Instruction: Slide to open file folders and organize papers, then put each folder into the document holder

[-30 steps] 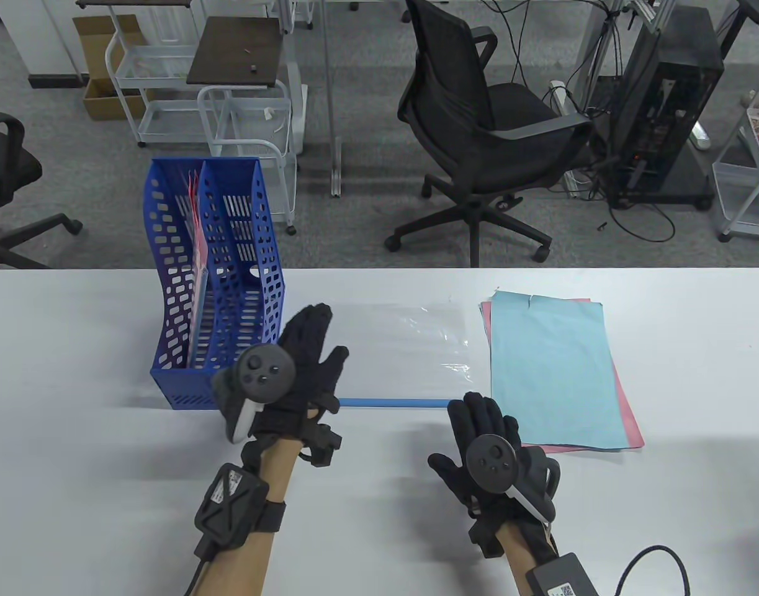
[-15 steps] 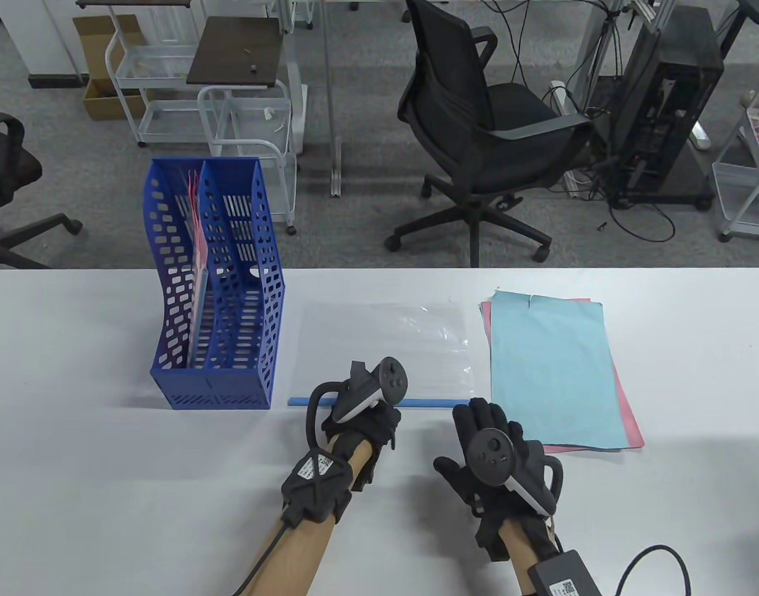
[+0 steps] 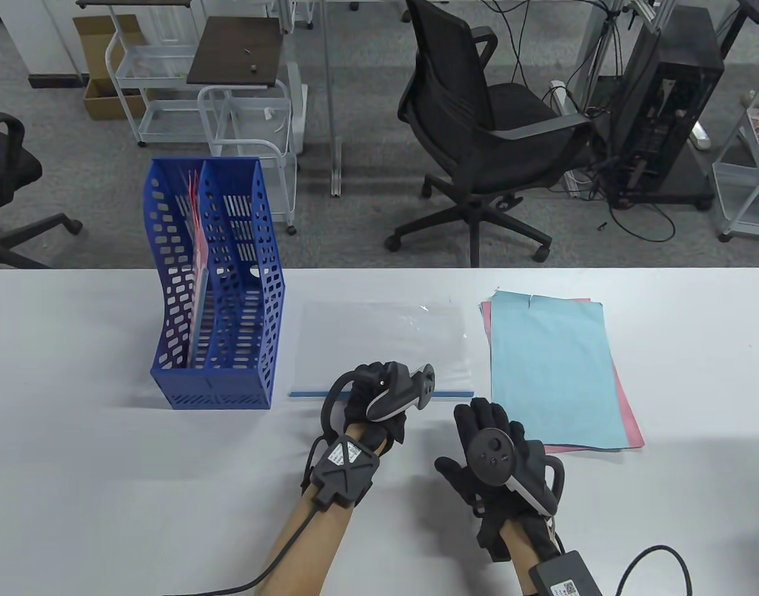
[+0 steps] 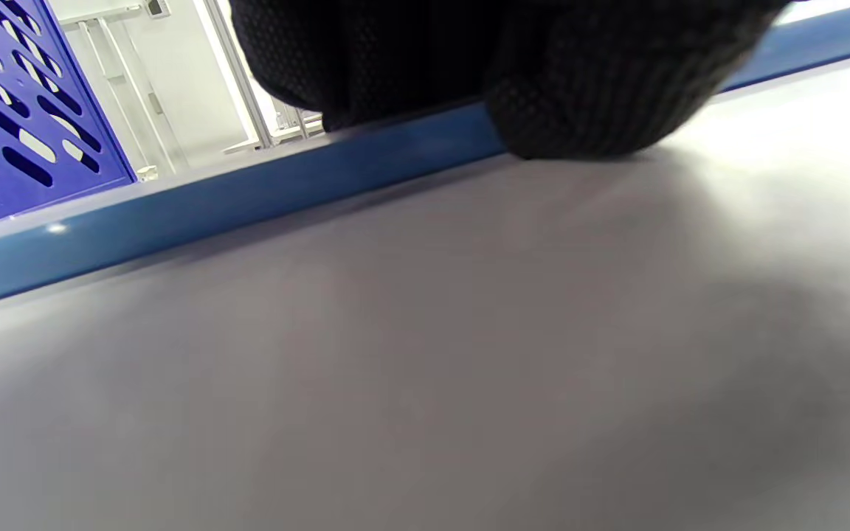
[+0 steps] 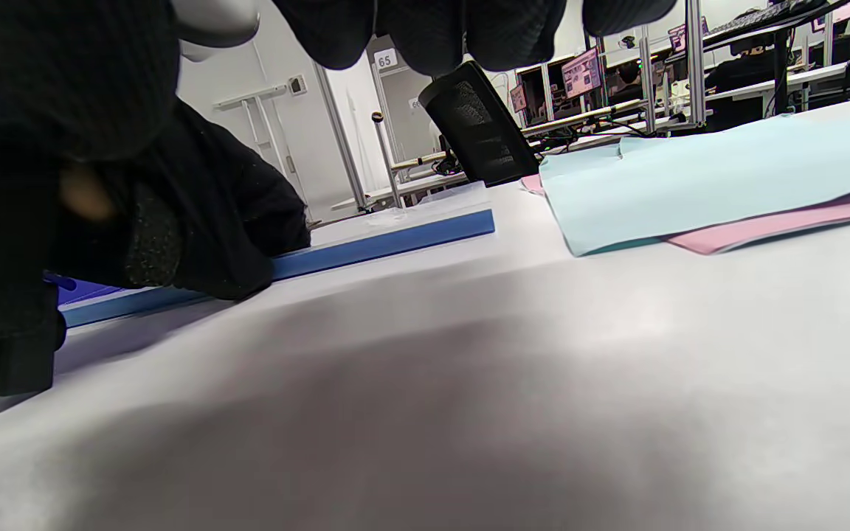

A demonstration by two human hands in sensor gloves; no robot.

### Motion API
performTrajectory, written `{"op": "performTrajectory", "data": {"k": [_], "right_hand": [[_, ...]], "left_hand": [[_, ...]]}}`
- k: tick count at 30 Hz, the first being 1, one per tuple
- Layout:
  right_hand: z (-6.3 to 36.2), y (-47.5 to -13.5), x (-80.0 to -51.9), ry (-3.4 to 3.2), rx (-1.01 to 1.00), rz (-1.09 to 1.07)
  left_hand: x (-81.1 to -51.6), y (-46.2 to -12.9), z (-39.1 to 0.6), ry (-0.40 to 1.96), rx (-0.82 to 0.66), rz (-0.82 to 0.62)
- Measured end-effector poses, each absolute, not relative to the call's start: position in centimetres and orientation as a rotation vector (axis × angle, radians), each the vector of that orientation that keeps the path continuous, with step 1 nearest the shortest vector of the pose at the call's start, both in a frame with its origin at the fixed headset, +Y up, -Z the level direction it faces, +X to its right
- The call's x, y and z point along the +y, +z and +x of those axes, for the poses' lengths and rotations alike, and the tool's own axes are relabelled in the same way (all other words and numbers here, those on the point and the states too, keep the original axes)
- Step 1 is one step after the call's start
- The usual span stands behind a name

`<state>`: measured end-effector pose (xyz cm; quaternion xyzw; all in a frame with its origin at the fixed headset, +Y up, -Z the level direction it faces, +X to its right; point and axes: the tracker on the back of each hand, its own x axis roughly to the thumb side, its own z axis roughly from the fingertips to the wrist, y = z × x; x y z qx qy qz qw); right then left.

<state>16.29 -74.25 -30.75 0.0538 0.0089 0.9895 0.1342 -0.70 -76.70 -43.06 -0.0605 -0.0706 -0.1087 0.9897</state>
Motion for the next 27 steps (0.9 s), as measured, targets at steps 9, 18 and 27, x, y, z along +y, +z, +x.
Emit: {"op": "performTrajectory", "data": {"k": [9,18,27], "right_hand": [[16.9,-30.6,-73.6,2.809,-0.012,0.14],[17.1,-30.6,-73.2,2.779,-0.046,0.143],[17.3,-30.3,-72.7,2.73,-0.144,0.156]], "left_hand": [[-76.9,-44.1,-2.8,-0.05,-0.128,-0.155],[-75.1,-43.0,-6.5,0.182,-0.106,-0.116],[-69.2,-37.7,-11.5,0.36,-0.175,-0.061]]}}
